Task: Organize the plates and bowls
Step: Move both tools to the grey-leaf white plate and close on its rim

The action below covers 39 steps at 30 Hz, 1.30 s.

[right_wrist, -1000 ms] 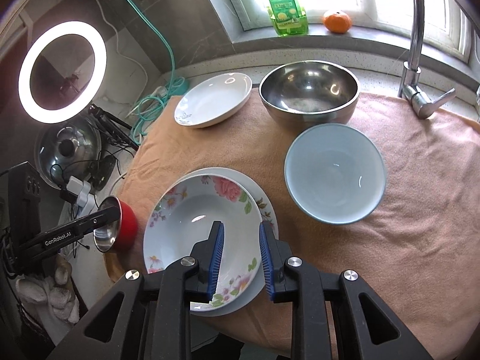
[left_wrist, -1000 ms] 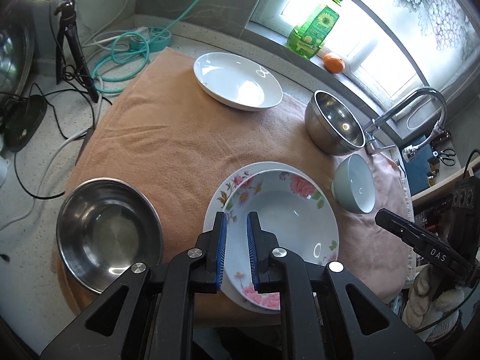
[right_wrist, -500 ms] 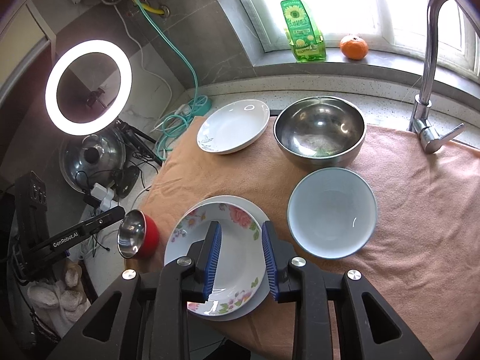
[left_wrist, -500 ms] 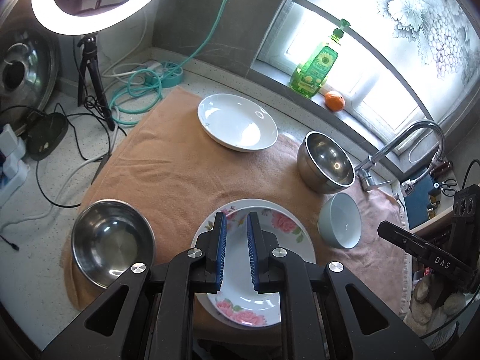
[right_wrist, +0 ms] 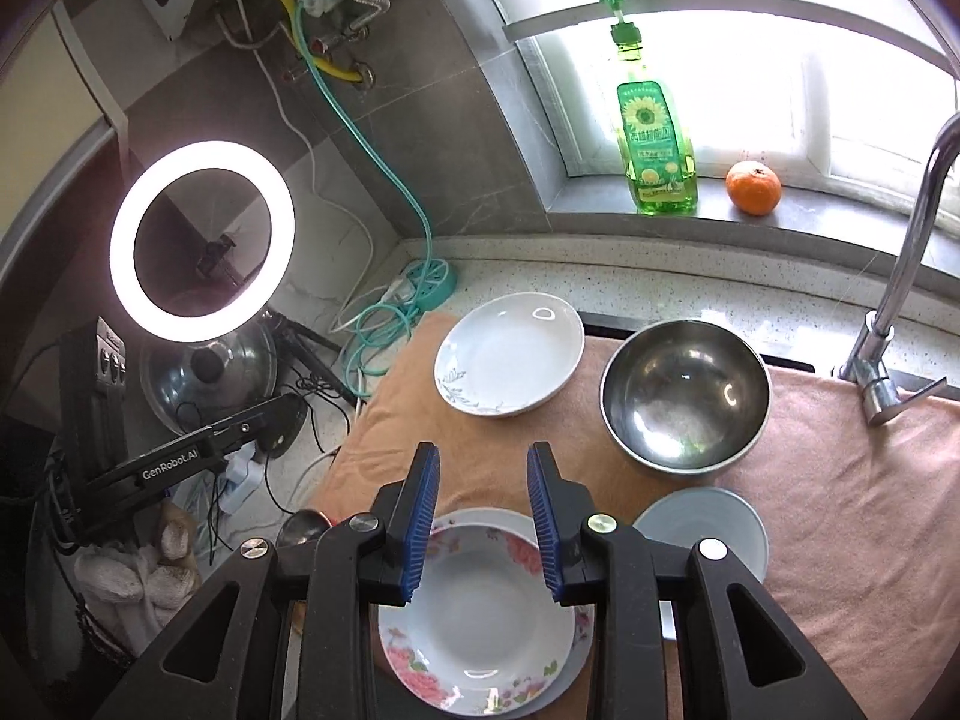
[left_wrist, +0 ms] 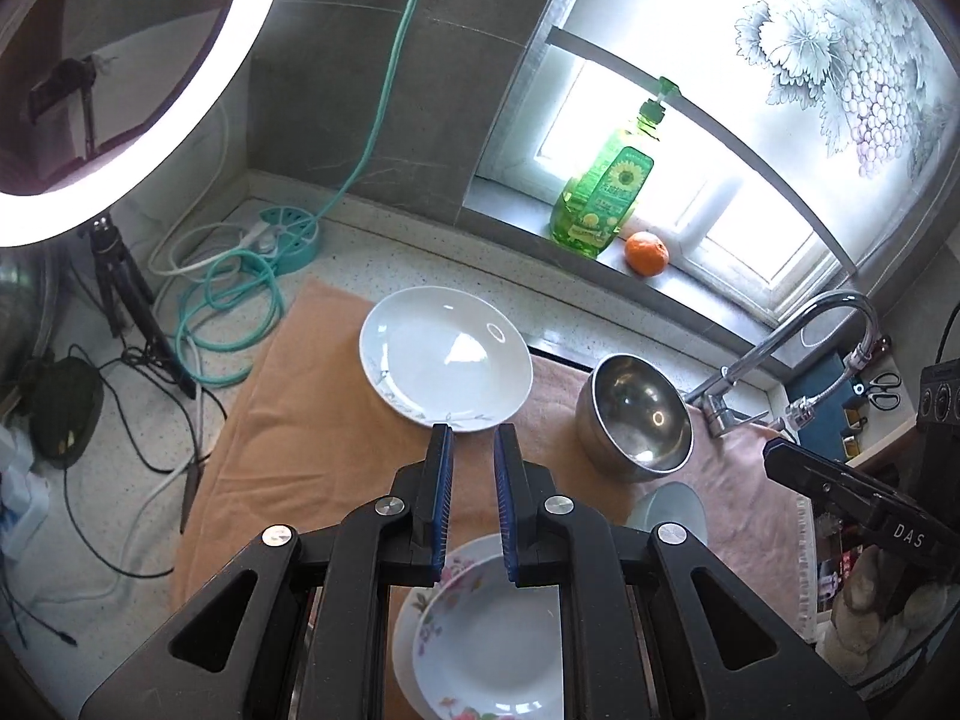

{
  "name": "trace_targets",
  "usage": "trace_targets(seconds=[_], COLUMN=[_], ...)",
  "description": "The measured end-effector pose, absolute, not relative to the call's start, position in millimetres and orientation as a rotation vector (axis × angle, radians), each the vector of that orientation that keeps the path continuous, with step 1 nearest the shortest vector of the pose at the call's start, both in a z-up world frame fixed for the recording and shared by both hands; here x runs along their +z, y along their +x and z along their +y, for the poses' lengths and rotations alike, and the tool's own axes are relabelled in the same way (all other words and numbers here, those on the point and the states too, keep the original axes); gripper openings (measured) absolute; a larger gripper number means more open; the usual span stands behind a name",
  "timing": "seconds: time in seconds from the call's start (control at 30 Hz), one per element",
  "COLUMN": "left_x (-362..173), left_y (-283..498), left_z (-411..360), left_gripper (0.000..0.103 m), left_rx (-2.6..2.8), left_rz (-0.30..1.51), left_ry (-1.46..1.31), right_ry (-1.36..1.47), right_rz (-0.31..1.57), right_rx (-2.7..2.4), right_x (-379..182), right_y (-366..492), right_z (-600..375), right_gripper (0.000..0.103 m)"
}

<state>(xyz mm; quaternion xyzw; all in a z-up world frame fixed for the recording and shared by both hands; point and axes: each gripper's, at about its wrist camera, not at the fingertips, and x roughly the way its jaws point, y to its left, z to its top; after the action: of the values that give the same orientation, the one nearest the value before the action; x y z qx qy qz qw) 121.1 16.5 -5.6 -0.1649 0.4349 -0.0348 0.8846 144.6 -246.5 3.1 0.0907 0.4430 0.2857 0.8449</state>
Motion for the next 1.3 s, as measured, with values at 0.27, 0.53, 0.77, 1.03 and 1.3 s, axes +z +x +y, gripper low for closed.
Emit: trace_targets(seconds=[0.27,0.53,0.77,1.03,1.3], left_x=[-29,-60,-96,-130,-147], left_y=[186,228,251,263,276], left_z=[54,76,90,97,100], left_gripper=[0.012,0.012,0.012,0.012,0.012], left_rx=[-0.13,-0.144,-0.147,-0.156,-0.169], left_rz=[0.979,1.05,1.129,1.2,1.227], left_ry=[-0.352,-0.353,-0.386,-0.421,-0.459], right_ry=[0.253,0.295,0.304,0.25,0.184], right_rz=[0.986,1.057,1.141,1.225,1.295], right_rx=[0.539,0.483,0.447,0.38,0.304], right_x=[-9,-39,-68,-107,-141], right_y=[204,243,282,329,363], right_z=[-216,-193,-179,-164,-155], right_gripper=[0.027,0.027,0.027,0.027,0.023])
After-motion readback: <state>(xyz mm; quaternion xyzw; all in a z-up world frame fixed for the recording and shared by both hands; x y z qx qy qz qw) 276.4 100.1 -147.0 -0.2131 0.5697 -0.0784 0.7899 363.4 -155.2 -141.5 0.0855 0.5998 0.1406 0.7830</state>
